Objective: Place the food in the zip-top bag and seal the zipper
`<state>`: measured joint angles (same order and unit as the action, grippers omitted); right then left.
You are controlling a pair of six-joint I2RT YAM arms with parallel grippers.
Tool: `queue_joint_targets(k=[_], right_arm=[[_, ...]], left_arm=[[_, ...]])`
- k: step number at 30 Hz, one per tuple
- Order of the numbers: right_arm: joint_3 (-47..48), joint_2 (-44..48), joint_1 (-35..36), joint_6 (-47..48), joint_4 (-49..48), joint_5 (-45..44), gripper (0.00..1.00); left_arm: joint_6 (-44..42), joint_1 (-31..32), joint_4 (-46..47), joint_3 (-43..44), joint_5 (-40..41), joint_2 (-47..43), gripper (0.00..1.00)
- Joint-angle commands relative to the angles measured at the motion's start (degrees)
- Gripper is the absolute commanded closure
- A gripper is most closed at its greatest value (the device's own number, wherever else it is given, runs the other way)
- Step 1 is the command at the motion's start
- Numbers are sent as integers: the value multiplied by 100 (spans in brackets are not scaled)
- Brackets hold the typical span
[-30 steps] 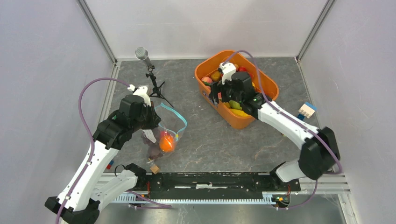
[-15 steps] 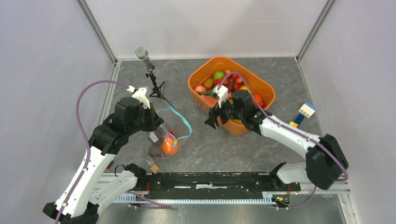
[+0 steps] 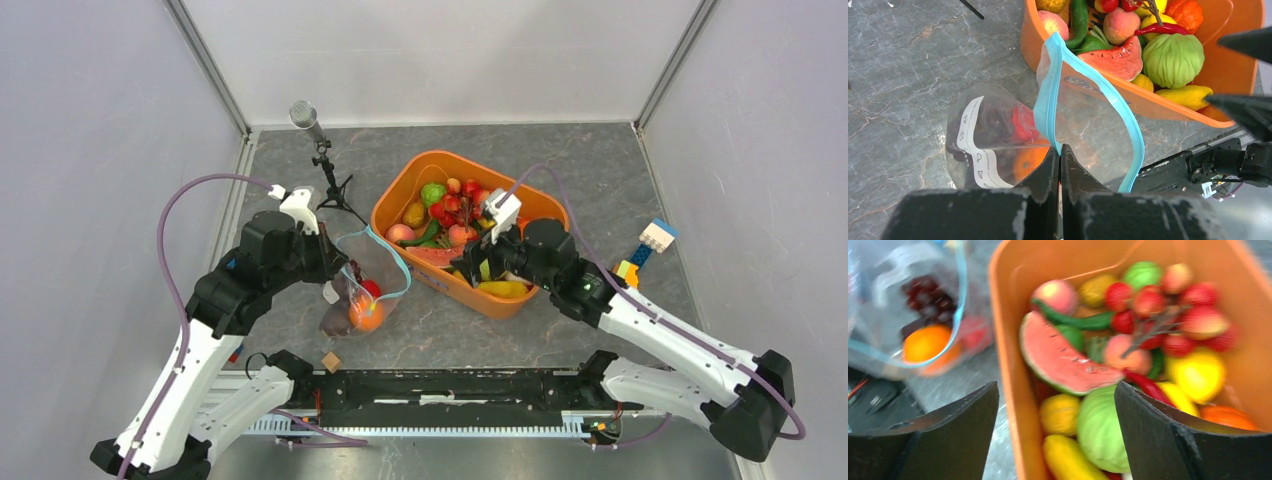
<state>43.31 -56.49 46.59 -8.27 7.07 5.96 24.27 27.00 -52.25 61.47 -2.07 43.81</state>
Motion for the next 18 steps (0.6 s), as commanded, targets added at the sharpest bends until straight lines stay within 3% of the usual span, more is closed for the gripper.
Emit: queue_joint_targets(k=[1,5,13,18], right_arm=[[687,-196,-164,-252,446,-2307,14],[1320,-1021,-717,-617,1498,-2747,18],[1473,-2023,-823,-1533,1770,-4266,17],[1689,-2611,-865,-1849,2048,-4736,19]], left_arm=[[-361,-20,206,94,-23,-172,98],[-375,-15,206,95,-60,-178,98],[-284,-20,407,-30,-311,-196,98],[-339,-20,399,-65,-349,-262,98]])
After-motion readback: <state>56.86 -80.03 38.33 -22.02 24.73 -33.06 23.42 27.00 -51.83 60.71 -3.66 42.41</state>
